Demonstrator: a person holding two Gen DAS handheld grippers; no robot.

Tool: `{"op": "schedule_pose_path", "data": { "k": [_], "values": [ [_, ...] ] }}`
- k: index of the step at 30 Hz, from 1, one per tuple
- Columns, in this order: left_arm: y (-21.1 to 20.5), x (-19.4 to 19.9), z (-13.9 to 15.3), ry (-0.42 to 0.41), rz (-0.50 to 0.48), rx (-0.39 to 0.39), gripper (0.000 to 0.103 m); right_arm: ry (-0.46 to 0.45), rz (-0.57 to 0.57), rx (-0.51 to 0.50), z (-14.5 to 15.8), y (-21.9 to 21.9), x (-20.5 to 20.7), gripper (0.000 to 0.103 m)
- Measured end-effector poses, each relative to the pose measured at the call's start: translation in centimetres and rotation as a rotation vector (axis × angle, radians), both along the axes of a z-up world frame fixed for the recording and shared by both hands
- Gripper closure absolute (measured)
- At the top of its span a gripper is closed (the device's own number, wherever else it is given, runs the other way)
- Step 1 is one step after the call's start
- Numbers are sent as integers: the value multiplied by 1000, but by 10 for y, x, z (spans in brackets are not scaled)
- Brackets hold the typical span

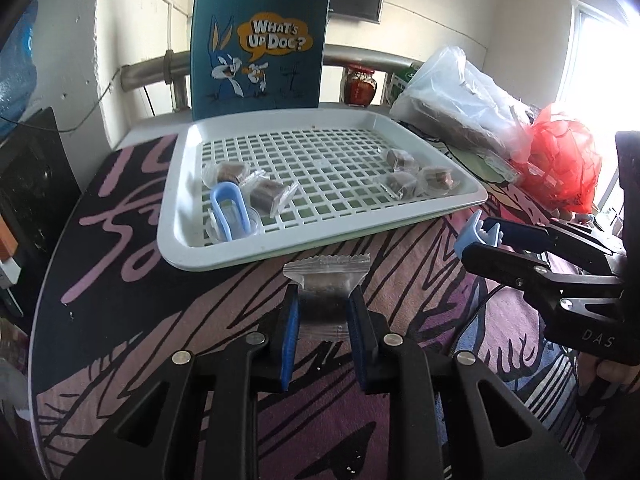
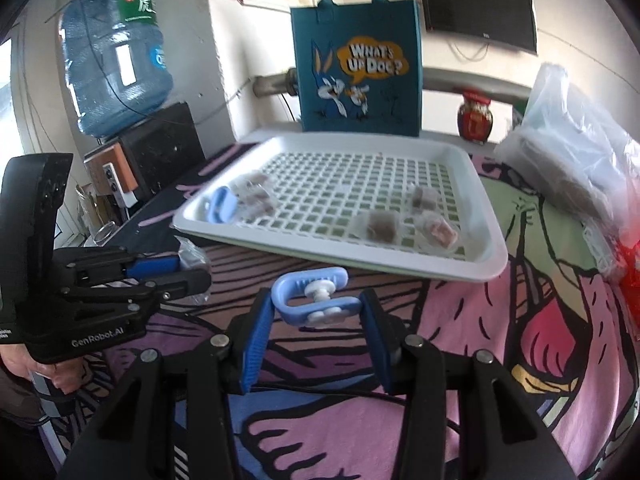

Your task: Organize objects

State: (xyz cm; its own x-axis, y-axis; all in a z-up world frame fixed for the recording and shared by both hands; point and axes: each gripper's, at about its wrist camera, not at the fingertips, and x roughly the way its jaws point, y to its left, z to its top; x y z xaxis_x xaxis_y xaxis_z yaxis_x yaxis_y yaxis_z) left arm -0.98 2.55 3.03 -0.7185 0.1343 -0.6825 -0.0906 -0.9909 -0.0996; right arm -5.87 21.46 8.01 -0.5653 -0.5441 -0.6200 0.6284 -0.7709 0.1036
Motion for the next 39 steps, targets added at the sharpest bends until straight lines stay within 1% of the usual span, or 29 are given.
{"op": "schedule_pose_path", "data": {
  "k": [3,6,7,14,23,39],
  "values": [
    [0,0,-1,9,13,-19,81,37,-24,24,-1,-2,3,60],
    [-2,0,-2,5,14,-12,81,21,-48,48,-8,-1,2,60],
    [-2,0,-2,8,13,-13,81,8,-45,44,-9,0,1,60],
    [0,4,0,26,11,-19,81,21,-49,25,-7,4,2,60],
    [-1,3,1,26,19,-4,81,13,-50,2,-7,7,1,60],
    [-4,4,0,25,23,-1,81,9,-56,-20,-7,11,1,60]
  ]
}}
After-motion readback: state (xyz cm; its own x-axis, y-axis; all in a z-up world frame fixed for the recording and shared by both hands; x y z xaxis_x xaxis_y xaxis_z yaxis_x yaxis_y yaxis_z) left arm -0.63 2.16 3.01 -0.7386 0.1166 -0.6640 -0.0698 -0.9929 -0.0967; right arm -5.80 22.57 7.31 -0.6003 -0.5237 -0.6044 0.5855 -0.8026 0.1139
